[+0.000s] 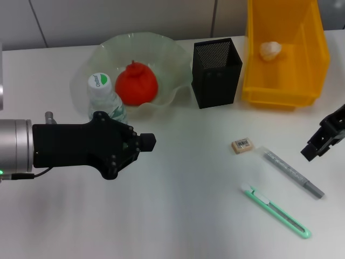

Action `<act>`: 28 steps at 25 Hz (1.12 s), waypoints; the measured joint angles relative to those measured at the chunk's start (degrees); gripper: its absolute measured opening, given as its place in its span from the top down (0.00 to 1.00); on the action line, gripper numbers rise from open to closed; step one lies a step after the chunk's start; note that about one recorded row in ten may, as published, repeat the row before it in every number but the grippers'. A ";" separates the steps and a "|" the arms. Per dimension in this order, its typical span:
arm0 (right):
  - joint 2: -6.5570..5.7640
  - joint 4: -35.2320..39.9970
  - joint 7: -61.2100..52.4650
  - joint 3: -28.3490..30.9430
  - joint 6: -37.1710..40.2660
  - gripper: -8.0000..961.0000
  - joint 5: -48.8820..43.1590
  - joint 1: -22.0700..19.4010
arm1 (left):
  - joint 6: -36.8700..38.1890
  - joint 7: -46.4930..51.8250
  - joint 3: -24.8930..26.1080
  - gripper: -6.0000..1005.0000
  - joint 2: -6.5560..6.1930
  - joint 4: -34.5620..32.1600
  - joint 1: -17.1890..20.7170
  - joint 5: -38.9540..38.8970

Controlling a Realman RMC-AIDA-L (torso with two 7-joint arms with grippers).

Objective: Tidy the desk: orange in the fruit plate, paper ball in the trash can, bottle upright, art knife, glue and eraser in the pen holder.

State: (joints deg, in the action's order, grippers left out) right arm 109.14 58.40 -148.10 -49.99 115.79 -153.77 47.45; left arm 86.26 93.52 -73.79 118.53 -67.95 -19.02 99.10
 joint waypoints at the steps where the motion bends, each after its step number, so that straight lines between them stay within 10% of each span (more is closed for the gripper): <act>1: 0.15 -1.26 0.16 -1.82 -1.56 0.65 -1.25 1.00 | 0.00 0.00 0.00 0.99 0.00 0.00 0.00 0.00; 28: 5.73 -10.92 11.59 -10.57 -16.28 0.71 -2.15 6.83 | -1.04 -1.33 0.14 0.99 -0.06 1.74 -0.04 -0.50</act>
State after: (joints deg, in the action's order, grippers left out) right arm 114.87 47.48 -136.51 -60.56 99.51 -155.92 54.28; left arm 85.22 92.19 -73.65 118.48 -66.21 -19.06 98.59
